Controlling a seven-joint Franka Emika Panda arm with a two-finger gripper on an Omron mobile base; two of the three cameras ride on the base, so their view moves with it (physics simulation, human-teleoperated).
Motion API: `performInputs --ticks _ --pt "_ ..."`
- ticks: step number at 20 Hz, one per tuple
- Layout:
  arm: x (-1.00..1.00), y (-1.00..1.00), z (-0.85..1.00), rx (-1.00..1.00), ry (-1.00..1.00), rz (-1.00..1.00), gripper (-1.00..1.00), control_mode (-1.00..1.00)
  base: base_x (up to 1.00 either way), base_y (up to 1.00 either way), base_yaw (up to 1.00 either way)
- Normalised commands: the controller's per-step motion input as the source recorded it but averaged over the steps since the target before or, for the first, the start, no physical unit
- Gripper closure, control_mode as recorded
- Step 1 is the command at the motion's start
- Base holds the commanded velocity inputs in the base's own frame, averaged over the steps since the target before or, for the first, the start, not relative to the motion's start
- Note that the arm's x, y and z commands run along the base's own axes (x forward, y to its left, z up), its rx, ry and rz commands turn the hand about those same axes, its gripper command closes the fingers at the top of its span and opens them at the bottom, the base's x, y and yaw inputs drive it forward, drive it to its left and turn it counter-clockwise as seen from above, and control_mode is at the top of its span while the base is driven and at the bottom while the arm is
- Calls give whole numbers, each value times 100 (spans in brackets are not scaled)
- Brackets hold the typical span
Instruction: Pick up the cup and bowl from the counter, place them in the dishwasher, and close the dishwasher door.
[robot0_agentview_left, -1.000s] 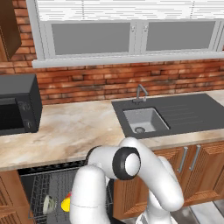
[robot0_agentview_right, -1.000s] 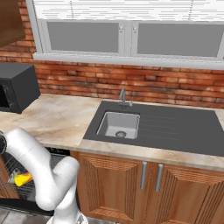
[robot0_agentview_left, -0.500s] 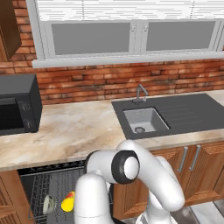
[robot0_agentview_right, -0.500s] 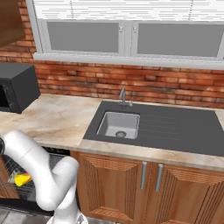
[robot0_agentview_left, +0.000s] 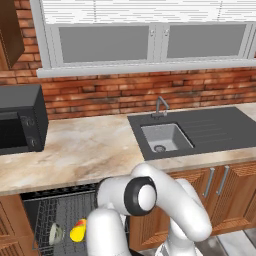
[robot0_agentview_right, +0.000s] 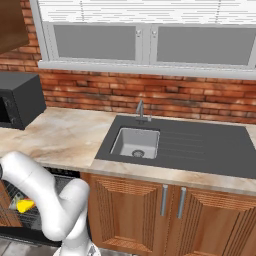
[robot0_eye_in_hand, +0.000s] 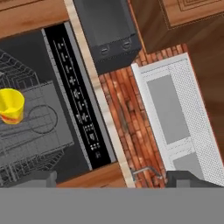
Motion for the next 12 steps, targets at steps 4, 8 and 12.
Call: performInputs --ticks 4,8,12 --pt "23 -19 -5 -1 -9 2 -100 -100 0 0 0" --pt "8 -4 -30 -5 -8 3 -100 -100 0 0 0" --pt "0 1 -51 -9 -7 5 -100 -100 0 0 0"
